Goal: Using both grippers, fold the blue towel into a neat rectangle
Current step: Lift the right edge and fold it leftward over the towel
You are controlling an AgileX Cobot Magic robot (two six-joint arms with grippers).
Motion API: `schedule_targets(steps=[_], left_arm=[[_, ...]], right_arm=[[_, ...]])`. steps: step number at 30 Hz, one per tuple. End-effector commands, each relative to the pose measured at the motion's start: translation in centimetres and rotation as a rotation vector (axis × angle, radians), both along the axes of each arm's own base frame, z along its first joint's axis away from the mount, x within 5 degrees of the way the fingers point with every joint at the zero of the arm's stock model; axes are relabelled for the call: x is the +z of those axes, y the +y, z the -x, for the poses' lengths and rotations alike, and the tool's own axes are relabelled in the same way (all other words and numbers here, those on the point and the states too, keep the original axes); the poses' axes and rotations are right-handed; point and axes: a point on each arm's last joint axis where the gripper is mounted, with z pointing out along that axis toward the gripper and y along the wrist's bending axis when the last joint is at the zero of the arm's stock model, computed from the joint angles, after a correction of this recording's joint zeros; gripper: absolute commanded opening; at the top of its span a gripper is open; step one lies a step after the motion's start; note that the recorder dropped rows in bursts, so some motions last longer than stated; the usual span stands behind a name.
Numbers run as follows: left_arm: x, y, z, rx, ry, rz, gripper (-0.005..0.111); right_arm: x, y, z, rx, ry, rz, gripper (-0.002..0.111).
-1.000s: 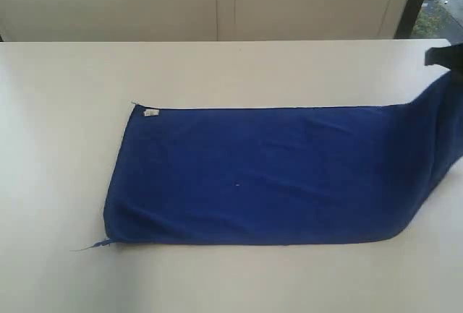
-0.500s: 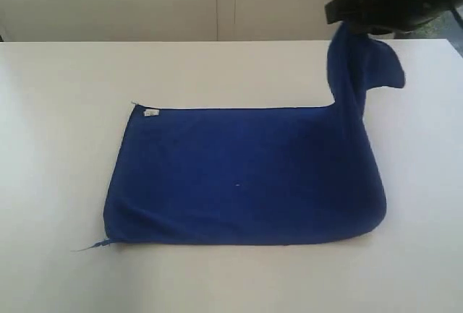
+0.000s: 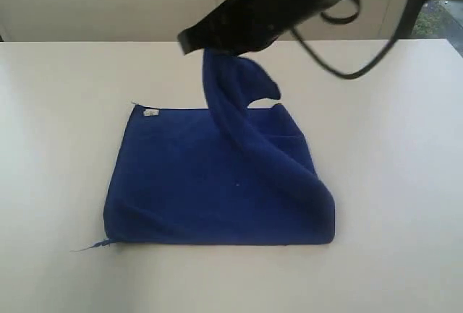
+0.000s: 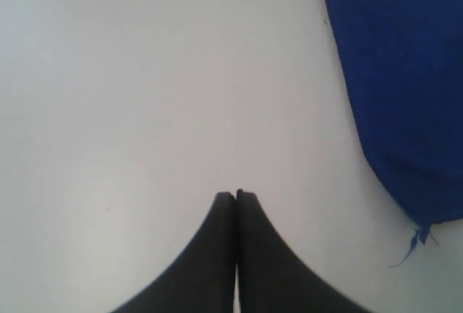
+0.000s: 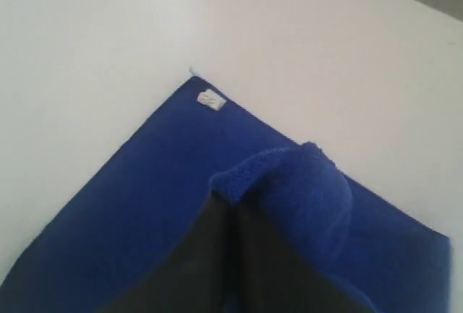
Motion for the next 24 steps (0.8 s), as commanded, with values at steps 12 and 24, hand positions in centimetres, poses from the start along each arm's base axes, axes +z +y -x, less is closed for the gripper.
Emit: schedule_targets(steps=[12,24], left_arm=[[-0.1,0.0,0.2,0.007,0.004,0.014,0.0],[-0.1,0.0,0.2,0.007,0.004,0.014,0.0]], right_arm=[[-14.9,13.9,-3.9,0.143,0.088,0.011,0.0],[-16.1,14.3,-4.1,0.133,0.115,-0.001,0.019]])
